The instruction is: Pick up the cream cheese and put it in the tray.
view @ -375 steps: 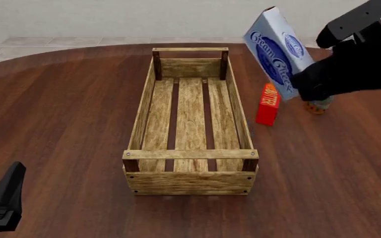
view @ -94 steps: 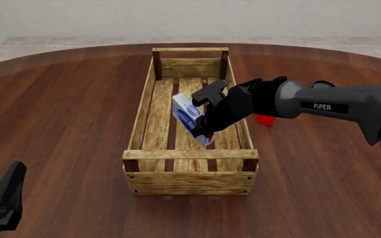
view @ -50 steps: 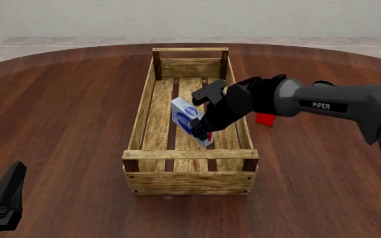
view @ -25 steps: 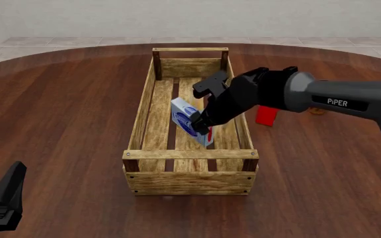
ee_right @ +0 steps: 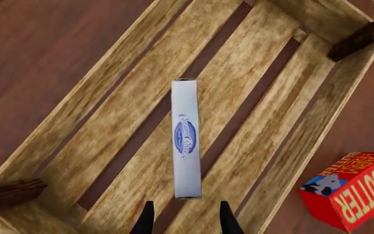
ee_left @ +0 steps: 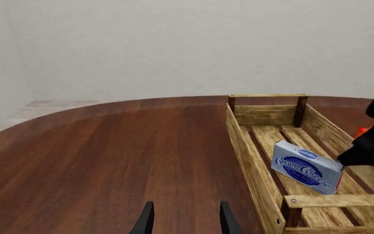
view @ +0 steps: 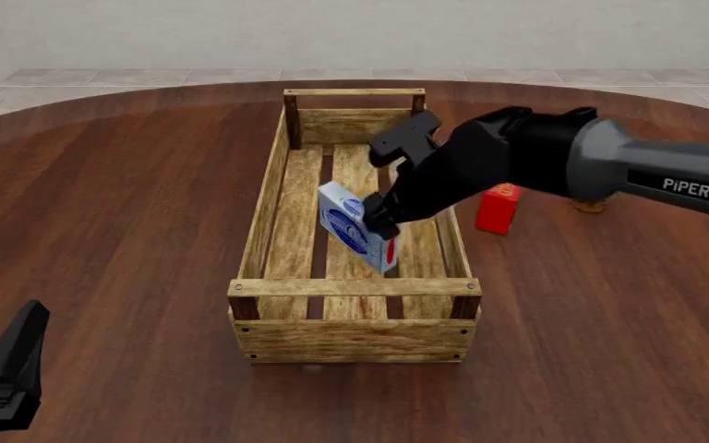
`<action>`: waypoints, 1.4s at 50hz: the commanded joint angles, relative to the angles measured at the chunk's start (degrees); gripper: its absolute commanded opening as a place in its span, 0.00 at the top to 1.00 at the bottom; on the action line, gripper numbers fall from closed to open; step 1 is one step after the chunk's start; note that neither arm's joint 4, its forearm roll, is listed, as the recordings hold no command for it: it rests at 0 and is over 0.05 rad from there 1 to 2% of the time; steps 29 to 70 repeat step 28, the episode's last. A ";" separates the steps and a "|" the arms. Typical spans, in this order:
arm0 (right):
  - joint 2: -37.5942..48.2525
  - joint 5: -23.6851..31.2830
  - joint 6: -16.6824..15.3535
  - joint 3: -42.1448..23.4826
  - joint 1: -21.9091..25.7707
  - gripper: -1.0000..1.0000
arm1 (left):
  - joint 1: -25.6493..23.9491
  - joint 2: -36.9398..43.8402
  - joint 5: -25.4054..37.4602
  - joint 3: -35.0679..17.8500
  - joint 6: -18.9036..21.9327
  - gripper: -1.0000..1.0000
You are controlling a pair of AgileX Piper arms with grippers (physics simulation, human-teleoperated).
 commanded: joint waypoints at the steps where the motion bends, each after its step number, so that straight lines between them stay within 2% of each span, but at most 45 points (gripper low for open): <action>1: -4.46 0.71 0.72 1.13 -0.34 0.00 | -0.01 -0.17 0.17 0.00 -0.01 0.00; 6: -7.27 -0.17 -0.29 3.09 -0.72 0.00 | -0.01 -0.28 0.40 -0.12 -0.01 0.00; 15: -12.79 -0.46 0.86 4.48 -1.46 0.00 | -0.02 -0.05 0.00 0.07 0.01 0.00; 22: -16.21 -2.75 1.16 9.36 -1.83 0.00 | -0.03 -0.11 0.05 0.07 0.00 0.00; 24: -17.02 -3.25 0.52 10.05 -2.14 0.00 | -0.03 -0.13 0.10 0.04 0.00 0.00; 25: -18.32 -4.43 -2.48 11.26 -2.55 0.00 | -0.03 -0.22 0.24 -0.03 -0.01 0.00; 28: -20.31 -4.98 -0.42 12.15 -3.39 0.00 | -0.04 -0.11 0.00 0.12 0.00 0.00; 70: -20.31 -4.98 -0.42 12.15 -3.39 0.00 | -0.04 -0.11 0.00 0.12 0.00 0.00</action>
